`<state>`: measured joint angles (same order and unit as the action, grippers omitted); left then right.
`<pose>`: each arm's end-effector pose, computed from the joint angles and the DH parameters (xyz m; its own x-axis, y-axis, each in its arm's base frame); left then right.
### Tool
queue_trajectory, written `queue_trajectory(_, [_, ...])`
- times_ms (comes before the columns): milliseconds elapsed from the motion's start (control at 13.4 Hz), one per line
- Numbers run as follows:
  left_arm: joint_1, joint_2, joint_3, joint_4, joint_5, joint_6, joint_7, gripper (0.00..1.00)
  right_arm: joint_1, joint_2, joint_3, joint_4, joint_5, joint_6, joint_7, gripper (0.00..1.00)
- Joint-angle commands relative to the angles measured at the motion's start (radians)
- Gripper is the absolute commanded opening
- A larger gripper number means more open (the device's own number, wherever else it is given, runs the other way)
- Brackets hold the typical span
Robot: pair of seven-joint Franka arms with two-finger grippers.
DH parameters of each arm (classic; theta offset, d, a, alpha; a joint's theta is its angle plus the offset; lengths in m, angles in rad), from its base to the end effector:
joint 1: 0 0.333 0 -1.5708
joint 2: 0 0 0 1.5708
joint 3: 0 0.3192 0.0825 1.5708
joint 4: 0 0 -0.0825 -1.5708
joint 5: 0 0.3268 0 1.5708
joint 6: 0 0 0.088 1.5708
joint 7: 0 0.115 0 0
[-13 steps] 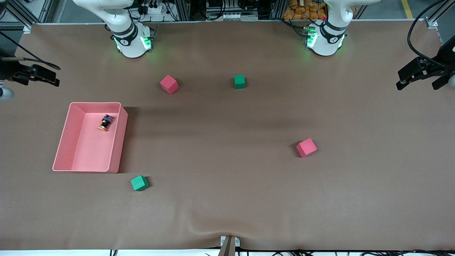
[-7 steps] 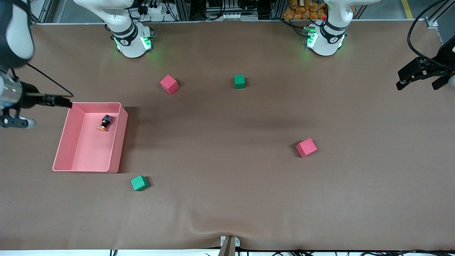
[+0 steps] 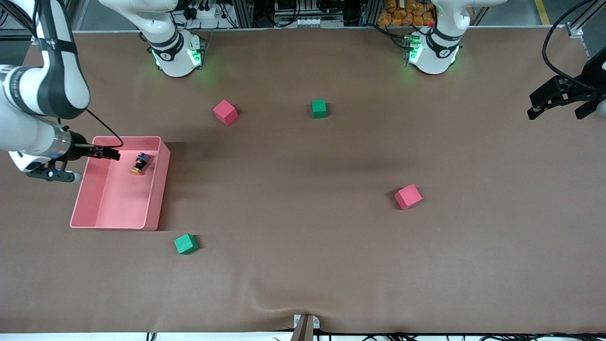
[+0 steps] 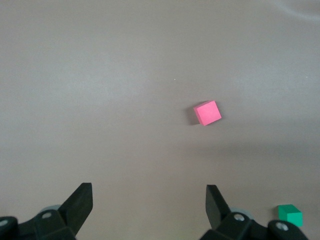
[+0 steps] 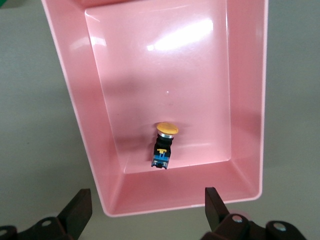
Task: Place and upright button with both arms
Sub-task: 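Reach the right gripper into the pink tray toward the button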
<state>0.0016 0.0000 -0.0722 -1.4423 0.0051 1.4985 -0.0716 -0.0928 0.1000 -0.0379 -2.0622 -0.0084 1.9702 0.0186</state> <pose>0.4892 -0.0340 0.6660 0.9984 0.0015 0.0564 0.0015 -1.0000 -0.0010 0.4914 -0.0649 0.3990 0.9711 -0.1437 -0.1905 -0.1436 -0.9895 0.0143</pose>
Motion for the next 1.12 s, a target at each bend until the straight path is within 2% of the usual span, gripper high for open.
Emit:
queue_trajectory(0, [0.009, -0.006, -0.003, 0.002, -0.017, -0.012, 0.016, 1.00, -0.008, -0.043, 0.006, -0.134, -0.013, 0.114, -0.005, 1.00])
queue_trajectory(149, [0.009, -0.006, -0.003, 0.000, -0.017, -0.017, 0.016, 1.00, -0.021, -0.040, 0.006, -0.194, -0.013, 0.220, -0.005, 1.00])
queue_trajectory(372, [0.009, -0.006, -0.003, 0.000, -0.016, -0.023, 0.016, 1.00, -0.039, -0.025, 0.006, -0.225, -0.013, 0.277, -0.008, 1.00])
queue_trajectory(744, [0.008, -0.006, -0.003, 0.000, -0.017, -0.023, 0.016, 1.00, -0.036, 0.101, 0.007, -0.277, -0.013, 0.508, -0.015, 1.00])
queue_trajectory(1042, [0.008, -0.006, -0.003, -0.001, -0.017, -0.024, 0.016, 1.00, -0.060, 0.124, 0.006, -0.318, -0.015, 0.584, -0.069, 1.00])
